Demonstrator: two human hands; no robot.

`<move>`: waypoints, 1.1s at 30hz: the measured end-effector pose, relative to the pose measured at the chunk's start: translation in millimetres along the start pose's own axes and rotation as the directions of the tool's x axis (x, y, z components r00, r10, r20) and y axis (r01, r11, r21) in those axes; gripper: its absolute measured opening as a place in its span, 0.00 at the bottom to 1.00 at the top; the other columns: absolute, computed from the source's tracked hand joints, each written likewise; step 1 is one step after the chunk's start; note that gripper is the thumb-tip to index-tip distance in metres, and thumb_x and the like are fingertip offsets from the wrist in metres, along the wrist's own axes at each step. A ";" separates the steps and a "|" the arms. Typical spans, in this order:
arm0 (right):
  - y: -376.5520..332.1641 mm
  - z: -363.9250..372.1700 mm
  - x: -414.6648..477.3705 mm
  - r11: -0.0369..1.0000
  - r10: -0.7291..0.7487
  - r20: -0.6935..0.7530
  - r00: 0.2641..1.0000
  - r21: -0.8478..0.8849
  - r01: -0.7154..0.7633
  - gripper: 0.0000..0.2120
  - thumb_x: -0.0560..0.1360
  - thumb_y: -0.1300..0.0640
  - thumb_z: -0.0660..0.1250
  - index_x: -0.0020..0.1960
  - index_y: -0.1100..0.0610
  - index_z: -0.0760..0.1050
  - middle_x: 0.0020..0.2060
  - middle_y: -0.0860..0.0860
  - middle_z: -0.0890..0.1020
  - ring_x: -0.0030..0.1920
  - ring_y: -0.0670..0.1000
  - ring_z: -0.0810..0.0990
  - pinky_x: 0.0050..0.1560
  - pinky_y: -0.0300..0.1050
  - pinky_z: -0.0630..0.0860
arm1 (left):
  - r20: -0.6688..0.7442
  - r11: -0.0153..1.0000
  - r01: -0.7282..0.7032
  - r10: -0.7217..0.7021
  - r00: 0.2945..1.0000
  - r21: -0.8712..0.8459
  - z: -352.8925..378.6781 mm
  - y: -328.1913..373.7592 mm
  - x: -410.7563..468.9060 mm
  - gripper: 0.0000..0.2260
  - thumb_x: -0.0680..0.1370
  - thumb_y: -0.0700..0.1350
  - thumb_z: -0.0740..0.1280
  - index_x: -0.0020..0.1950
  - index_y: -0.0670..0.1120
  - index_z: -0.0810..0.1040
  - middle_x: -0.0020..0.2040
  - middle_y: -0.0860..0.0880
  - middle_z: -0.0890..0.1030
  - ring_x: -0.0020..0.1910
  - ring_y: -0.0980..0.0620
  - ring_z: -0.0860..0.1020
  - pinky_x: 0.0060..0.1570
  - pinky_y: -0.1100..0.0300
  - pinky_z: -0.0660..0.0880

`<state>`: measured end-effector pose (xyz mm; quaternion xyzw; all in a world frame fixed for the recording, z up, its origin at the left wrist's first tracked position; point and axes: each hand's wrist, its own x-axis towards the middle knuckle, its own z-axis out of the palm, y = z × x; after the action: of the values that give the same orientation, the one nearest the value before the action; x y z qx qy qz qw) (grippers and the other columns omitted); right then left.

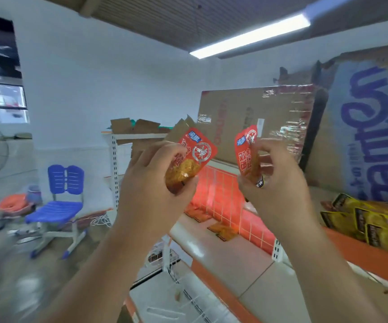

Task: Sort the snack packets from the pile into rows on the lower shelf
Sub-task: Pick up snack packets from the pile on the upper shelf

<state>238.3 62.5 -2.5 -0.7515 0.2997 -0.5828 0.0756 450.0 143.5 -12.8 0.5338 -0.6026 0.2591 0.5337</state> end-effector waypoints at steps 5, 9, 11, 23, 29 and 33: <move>-11.0 66.6 19.7 0.998 -0.016 0.034 0.999 0.060 0.014 0.29 0.70 0.58 0.78 0.56 0.30 0.68 0.55 0.34 0.76 0.53 0.40 0.78 0.48 0.40 0.77 | 0.006 0.997 0.035 -0.035 0.999 0.067 -26.0 -58.9 7.4 0.24 0.72 0.62 0.69 0.64 0.51 0.78 0.62 0.54 0.79 0.59 0.54 0.75 0.53 0.64 0.73; -9.9 112.8 34.5 0.993 -0.027 0.055 0.998 0.118 0.020 0.24 0.70 0.54 0.78 0.55 0.33 0.70 0.53 0.37 0.78 0.51 0.38 0.78 0.45 0.32 0.74 | 0.001 0.992 0.061 -0.062 0.998 0.114 -34.0 -102.2 6.4 0.23 0.73 0.62 0.71 0.65 0.55 0.75 0.61 0.57 0.78 0.56 0.55 0.75 0.49 0.67 0.70; -3.4 138.5 39.7 0.989 -0.025 0.069 0.997 0.150 0.015 0.23 0.70 0.54 0.78 0.57 0.36 0.72 0.54 0.37 0.78 0.52 0.39 0.79 0.47 0.37 0.75 | 0.010 0.986 0.079 -0.082 0.997 0.143 -31.4 -126.0 4.7 0.23 0.73 0.64 0.72 0.64 0.58 0.74 0.59 0.60 0.76 0.54 0.59 0.73 0.48 0.70 0.69; 110.4 300.4 100.1 0.953 0.079 0.105 0.991 0.284 -0.106 0.20 0.70 0.51 0.78 0.53 0.36 0.72 0.49 0.40 0.80 0.48 0.42 0.79 0.44 0.36 0.74 | 0.086 0.969 0.111 -0.133 0.987 0.220 69.8 -275.6 40.0 0.23 0.71 0.68 0.69 0.63 0.62 0.72 0.51 0.70 0.70 0.51 0.62 0.74 0.46 0.65 0.73; 184.6 371.6 162.4 0.941 0.151 0.131 0.980 0.284 -0.183 0.18 0.70 0.52 0.79 0.52 0.38 0.74 0.50 0.37 0.79 0.49 0.38 0.78 0.39 0.28 0.72 | 0.153 0.975 0.112 -0.143 0.978 0.193 153.6 -352.1 91.7 0.23 0.71 0.68 0.68 0.64 0.64 0.70 0.56 0.79 0.68 0.54 0.66 0.72 0.49 0.66 0.71; 226.8 412.8 193.7 0.942 0.182 0.139 0.973 0.259 -0.213 0.19 0.70 0.49 0.79 0.53 0.37 0.73 0.53 0.37 0.79 0.49 0.38 0.78 0.40 0.31 0.72 | 0.190 0.979 0.128 -0.158 0.969 0.160 200.4 -401.8 115.3 0.23 0.72 0.68 0.68 0.65 0.64 0.70 0.57 0.78 0.69 0.57 0.66 0.74 0.50 0.64 0.72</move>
<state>563.7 -322.6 -74.3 -0.7319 0.2860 -0.5644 0.2530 762.3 -194.4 -69.6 0.6372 -0.5929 0.2079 0.4464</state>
